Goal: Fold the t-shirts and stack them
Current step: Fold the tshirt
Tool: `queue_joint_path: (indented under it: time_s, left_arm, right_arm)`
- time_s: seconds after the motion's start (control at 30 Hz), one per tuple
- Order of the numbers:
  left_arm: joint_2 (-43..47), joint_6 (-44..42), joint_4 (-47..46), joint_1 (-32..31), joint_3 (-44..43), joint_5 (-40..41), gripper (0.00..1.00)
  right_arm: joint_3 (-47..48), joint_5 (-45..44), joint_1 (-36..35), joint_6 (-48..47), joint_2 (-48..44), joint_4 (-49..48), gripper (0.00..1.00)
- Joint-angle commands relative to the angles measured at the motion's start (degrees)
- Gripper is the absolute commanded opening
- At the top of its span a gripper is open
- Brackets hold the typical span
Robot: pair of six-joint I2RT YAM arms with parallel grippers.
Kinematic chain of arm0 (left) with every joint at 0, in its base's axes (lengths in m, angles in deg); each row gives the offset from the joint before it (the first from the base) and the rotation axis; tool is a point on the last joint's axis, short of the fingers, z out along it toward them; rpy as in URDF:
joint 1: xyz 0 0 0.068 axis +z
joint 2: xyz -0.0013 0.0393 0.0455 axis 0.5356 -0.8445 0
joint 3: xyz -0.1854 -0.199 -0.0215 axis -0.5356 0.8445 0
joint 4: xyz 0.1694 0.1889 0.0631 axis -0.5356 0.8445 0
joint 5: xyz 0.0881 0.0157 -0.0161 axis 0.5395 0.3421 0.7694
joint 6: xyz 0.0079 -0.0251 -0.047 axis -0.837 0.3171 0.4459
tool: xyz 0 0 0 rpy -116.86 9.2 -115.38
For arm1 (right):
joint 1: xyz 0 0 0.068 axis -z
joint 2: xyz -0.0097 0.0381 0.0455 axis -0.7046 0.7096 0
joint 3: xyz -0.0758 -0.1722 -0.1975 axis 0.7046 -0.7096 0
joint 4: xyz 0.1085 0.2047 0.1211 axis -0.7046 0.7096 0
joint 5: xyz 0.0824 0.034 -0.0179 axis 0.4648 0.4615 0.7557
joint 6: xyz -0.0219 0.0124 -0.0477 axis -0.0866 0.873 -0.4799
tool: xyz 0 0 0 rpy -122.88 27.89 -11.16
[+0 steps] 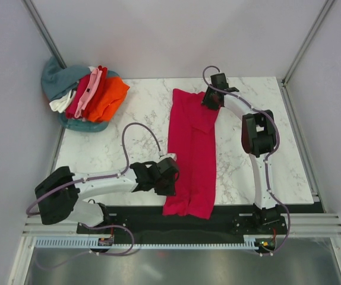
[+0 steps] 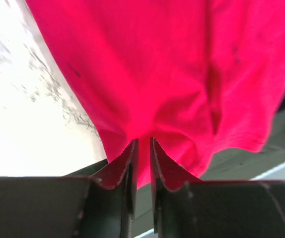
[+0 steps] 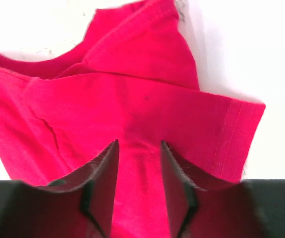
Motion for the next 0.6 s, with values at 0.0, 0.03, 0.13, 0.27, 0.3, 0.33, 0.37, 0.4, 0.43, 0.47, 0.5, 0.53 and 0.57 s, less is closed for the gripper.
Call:
queue_joint_path:
  time_s: [0.0,0.03,0.13,0.27,0.3,0.33,0.37,0.4,0.43,0.47,0.5,0.53,0.57]
  left_arm:
    - [5.0,-4.2,0.9,3.2,-4.3,0.0,0.25]
    - [5.5,-5.4,1.5,5.8,-6.1,-0.4,0.25]
    - [6.2,-10.1,1.5,13.0,-9.2,-4.4,0.31]
    - [3.1,-16.1,1.3,20.4,-14.6,-5.2,0.43]
    - [1.0,-16.6,1.2,22.5,-17.0,-4.5,0.49]
    - [0.1,-16.8,1.1,23.4,-18.1,-4.2,0.52]
    - [-1.0,-17.3,0.2,24.4,-18.9,-4.3,0.53]
    - [-2.3,-17.6,-0.5,26.0,-20.4,-4.7,0.54]
    - [-4.5,-17.6,-1.3,26.8,-21.1,-4.8,0.58]
    - [-6.0,-17.5,-2.7,27.7,-21.8,-5.4,0.6]
    - [-7.4,-17.4,-3.2,29.3,-23.5,-7.4,0.6]
    - [-10.3,-17.2,-3.5,30.0,-24.5,-8.1,0.6]
    - [-11.8,-17.1,-3.6,30.8,-25.7,-8.7,0.6]
  right_arm:
    - [3.4,3.1,0.3,-2.7,-2.0,1.3,0.49]
    - [3.7,4.2,0.3,-3.0,-2.7,1.3,0.49]
    - [3.0,6.7,0.4,-3.9,-6.2,1.3,0.49]
    - [-5.0,8.0,0.6,-4.7,-13.9,1.1,0.49]
    - [-7.0,7.9,0.7,-4.9,-15.4,0.9,0.49]
    - [-9.1,7.7,0.7,-5.2,-16.8,0.8,0.49]
    - [-13.9,7.4,0.7,-5.3,-18.3,0.1,0.5]
    - [-16.5,7.1,0.7,-5.4,-21.3,-0.6,0.5]
    - [-19.2,6.9,0.7,-5.4,-22.7,-1.4,0.5]
    - [-23.9,6.8,0.7,-5.5,-25.2,-2.9,0.51]
    - [-26.0,6.5,0.7,-5.6,-26.1,-3.6,0.51]
    - [-27.8,6.4,0.7,-6.0,-27.0,-4.1,0.52]
    - [-30.5,6.4,0.7,-6.2,-27.6,-4.7,0.52]
